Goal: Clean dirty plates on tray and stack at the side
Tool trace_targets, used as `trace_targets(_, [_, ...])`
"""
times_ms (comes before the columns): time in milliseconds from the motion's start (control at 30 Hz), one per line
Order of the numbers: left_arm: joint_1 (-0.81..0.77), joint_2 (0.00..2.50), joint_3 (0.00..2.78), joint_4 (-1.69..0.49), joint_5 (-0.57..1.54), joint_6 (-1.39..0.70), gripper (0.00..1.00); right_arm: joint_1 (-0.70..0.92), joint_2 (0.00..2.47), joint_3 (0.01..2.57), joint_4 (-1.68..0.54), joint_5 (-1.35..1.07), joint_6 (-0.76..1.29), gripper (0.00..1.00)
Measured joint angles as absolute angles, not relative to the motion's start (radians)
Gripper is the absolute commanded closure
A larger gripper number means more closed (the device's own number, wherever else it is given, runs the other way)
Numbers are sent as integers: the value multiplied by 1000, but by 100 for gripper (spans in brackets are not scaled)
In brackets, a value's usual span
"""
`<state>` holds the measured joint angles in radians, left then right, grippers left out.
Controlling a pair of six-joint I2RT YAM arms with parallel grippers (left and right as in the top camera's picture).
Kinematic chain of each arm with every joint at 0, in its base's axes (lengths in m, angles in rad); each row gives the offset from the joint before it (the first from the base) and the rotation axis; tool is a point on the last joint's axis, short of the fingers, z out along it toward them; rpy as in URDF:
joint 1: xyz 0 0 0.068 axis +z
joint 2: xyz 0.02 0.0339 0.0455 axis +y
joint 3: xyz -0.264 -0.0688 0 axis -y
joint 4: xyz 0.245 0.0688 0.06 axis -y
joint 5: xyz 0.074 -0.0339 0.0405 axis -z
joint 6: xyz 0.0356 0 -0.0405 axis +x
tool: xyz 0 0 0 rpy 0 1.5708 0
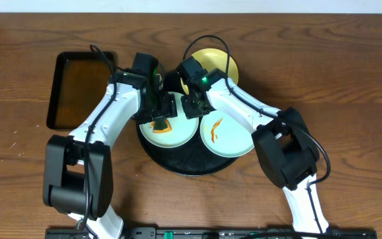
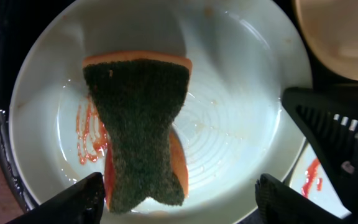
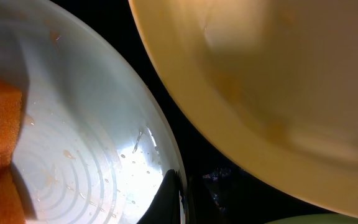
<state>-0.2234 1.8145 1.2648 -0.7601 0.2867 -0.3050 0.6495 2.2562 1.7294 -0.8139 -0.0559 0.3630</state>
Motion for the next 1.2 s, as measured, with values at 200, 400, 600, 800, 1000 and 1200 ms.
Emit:
trace_targets(200, [-223, 1834, 1264, -751, 270, -302, 27, 649, 2256, 1729, -814, -56, 363, 99])
trace_targets(400, [-223, 1863, 1264, -740, 258, -301, 28, 649, 2256, 1729, -814, -56, 363, 99])
trace_targets(600, [-223, 1895, 1264, -731, 256, -300, 38, 649, 2256, 1729, -814, -56, 363, 99])
trace_targets(800, [-223, 1896, 1264, -727, 255, -293, 43, 649, 2256, 1729, -814, -56, 363, 99])
trace_targets(1000, [-223, 1897, 1238, -707, 255, -293, 46, 649, 2256, 1729, -814, -56, 363, 99])
trace_targets(1200, [-223, 1897, 1196, -677, 252, -289, 64, 649, 2256, 1729, -814, -56, 363, 99])
